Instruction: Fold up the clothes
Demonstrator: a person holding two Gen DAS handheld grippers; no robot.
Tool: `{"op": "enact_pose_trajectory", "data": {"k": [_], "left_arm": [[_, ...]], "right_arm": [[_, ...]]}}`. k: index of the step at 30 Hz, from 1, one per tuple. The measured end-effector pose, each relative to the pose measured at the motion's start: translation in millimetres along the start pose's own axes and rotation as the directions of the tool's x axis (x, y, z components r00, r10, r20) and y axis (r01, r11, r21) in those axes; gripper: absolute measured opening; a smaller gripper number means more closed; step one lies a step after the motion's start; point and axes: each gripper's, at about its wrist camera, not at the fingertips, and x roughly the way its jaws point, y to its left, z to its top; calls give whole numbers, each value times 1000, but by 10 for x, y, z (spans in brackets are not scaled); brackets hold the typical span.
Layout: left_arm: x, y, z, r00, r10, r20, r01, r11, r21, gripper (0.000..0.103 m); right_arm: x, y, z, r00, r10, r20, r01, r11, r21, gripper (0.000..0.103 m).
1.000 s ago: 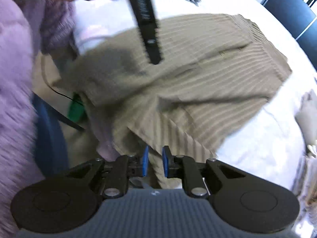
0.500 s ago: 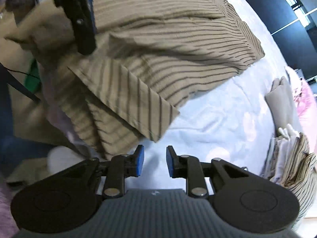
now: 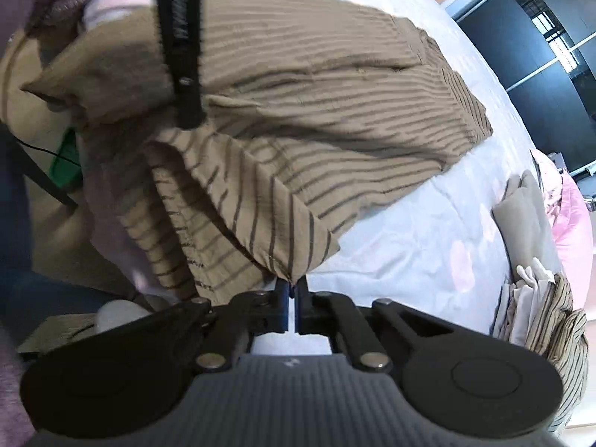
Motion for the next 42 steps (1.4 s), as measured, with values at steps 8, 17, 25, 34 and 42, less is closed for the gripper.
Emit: {"op": "enact_pose_trajectory", "data": {"k": [8, 17, 25, 34, 42], "left_arm": [[-79, 17, -80, 993, 120, -19, -119, 993, 26, 0], [-20, 118, -154, 997, 72, 2, -71, 997, -36, 10], [38, 144, -108, 999, 0, 42, 2, 999, -51, 18], [317, 46, -34, 998, 61, -2, -61, 998, 34, 11], [219, 52, -162, 1000, 19, -10, -19, 999, 39, 0]], "right_arm": [[-185, 349, 60, 972, 221, -76, -230, 963, -138, 2], [-134, 467, 52, 895, 429, -121, -441, 893, -97, 3], [-173, 442, 42, 911, 393, -122, -403, 912, -74, 7], [-265, 352, 66, 936, 342, -83, -346, 938, -35, 10], [-324, 302, 78, 955, 289, -64, -291, 957, -12, 23]]}}
